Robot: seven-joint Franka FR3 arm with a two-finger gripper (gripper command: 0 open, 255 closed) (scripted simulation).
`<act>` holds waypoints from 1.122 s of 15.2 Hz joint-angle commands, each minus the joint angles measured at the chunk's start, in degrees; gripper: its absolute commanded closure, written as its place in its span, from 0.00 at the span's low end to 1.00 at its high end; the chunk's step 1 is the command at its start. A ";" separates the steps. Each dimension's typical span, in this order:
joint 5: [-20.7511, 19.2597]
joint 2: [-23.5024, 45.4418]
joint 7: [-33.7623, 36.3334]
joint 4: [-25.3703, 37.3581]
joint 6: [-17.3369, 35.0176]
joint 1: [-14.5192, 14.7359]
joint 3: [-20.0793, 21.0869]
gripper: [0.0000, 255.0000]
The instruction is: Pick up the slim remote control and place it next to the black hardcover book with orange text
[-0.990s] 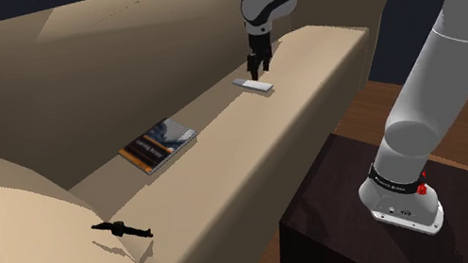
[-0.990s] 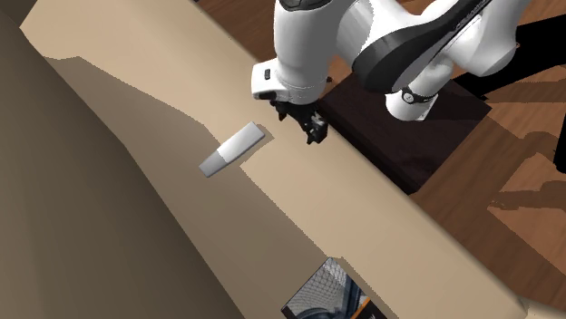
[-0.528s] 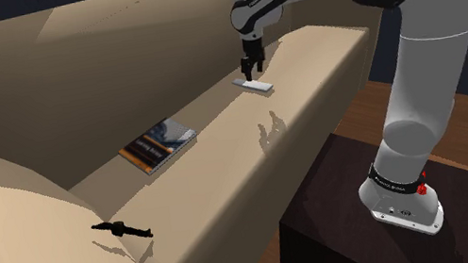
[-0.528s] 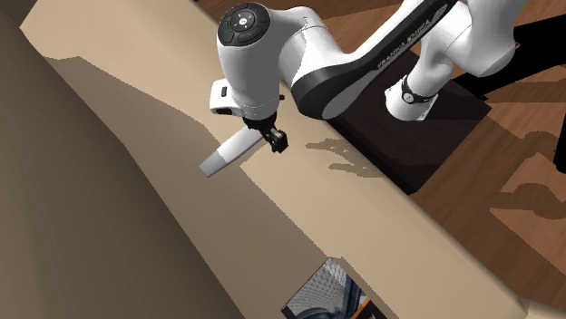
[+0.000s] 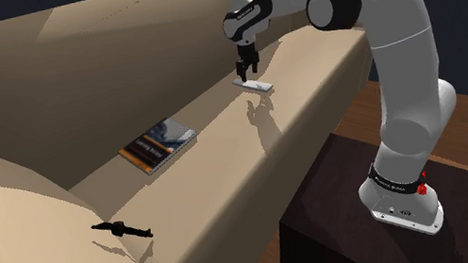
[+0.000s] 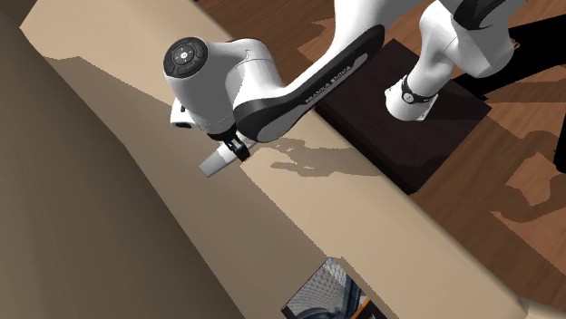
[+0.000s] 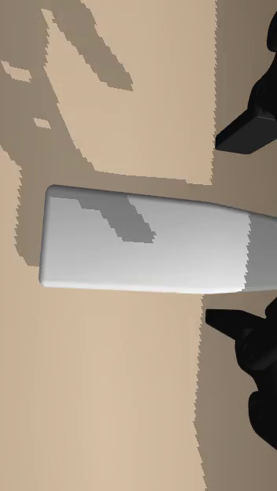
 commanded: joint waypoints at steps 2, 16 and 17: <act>0.36 2.73 -0.40 1.67 1.02 -0.62 0.01 0.00; 0.73 4.43 -0.63 -0.09 4.44 -0.76 0.22 1.00; 0.73 4.43 -0.63 -0.09 4.44 -0.76 0.22 1.00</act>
